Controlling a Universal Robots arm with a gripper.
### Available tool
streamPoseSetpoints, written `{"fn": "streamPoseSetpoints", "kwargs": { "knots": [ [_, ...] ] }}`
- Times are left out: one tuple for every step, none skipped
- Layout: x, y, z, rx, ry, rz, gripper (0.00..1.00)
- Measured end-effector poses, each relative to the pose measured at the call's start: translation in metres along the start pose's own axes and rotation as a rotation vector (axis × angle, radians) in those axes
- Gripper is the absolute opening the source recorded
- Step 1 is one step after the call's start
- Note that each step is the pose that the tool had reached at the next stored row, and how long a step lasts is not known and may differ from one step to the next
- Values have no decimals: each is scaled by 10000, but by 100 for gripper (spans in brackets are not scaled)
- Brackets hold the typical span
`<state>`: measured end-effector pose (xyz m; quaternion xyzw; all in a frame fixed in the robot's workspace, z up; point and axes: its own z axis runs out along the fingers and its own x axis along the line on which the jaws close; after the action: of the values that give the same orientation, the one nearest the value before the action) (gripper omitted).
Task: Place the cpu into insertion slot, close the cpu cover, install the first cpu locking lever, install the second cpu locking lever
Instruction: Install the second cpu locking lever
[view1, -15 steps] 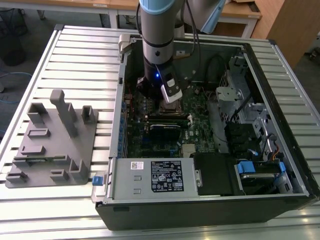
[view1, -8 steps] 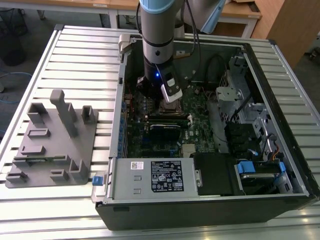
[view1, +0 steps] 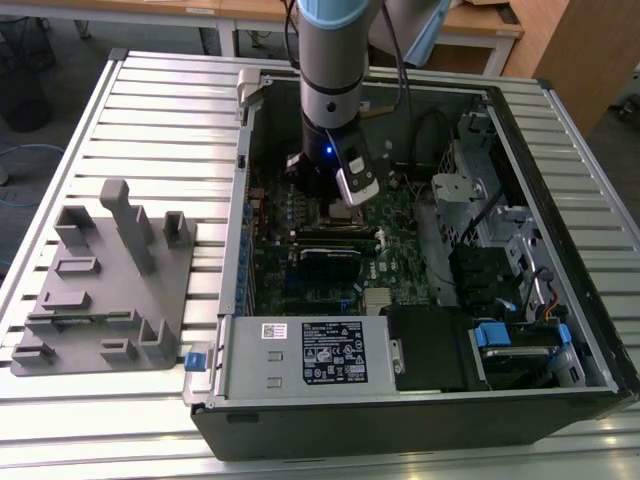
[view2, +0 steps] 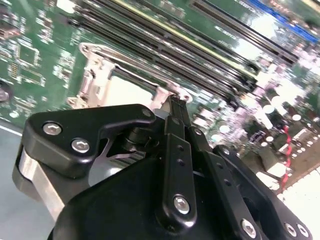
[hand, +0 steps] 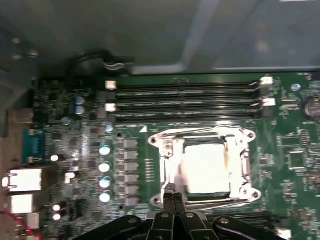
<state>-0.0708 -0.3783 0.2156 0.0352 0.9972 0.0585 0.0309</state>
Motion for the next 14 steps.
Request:
{"fn": "streamPoseSetpoints", "kwargs": {
  "knots": [
    [-29, 2, 2, 0, 0, 3, 11],
    [-60, 4, 4, 1, 0, 5, 11],
    [-89, 6, 7, 0, -2, 9, 11],
    [-118, 8, 8, 3, -2, 14, 11],
    [-147, 10, 10, 8, -2, 19, 11],
    [-174, 13, 12, 18, -4, 20, 11],
    [-194, 19, 14, 38, -5, 20, 11],
    [-211, 29, 16, 68, -6, 19, 11],
    [-225, 41, 19, 101, -10, 17, 11],
    [-237, 53, 21, 140, -12, 16, 11],
    [-247, 68, 23, 181, -15, 14, 11],
    [-255, 85, 26, 223, -17, 13, 11],
    [-262, 105, 29, 267, -21, 9, 11],
    [-267, 126, 31, 317, -24, 5, 11]
  ]
}}
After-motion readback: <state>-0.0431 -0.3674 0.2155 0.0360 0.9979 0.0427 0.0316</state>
